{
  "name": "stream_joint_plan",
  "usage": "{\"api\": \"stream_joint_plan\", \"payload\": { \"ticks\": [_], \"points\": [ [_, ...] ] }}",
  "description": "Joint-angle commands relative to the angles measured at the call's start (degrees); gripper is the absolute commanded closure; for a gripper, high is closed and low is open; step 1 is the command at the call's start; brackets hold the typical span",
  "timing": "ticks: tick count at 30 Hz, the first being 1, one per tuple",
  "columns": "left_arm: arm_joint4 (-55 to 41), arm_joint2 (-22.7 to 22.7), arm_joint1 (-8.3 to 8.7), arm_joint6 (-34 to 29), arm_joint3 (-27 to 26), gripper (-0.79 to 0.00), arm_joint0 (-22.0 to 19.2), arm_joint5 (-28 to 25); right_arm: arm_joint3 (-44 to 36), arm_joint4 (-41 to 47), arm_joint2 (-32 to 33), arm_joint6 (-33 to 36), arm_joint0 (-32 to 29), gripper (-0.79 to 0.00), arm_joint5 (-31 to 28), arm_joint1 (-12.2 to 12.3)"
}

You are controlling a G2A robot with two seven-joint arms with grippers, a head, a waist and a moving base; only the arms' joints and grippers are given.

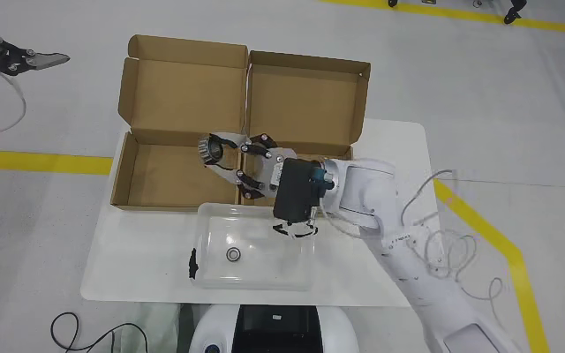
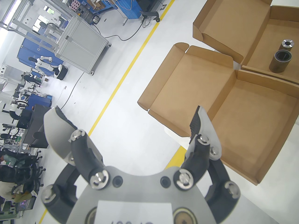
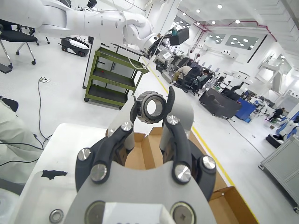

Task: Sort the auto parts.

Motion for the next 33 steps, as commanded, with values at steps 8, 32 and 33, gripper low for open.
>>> {"api": "stream_joint_plan", "payload": {
  "ticks": [8, 32, 33],
  "points": [
    [0.0, 0.0, 0.0, 0.0, 0.0, -0.785, 0.0, 0.0, 9.6, 3.3, -4.9, -2.4, -0.5, 0.0, 0.6, -1.1],
    [0.0, 0.0, 0.0, 0.0, 0.0, -0.785, 0.0, 0.0, 37.9, 13.5, -19.8, 10.9, 12.7, 0.0, 7.3, -9.8],
    [0.0, 0.0, 0.0, 0.0, 0.0, -0.785, 0.0, 0.0, 39.1, 13.6, -20.6, 11.9, 13.8, 0.0, 7.6, -10.5]
  ]
}}
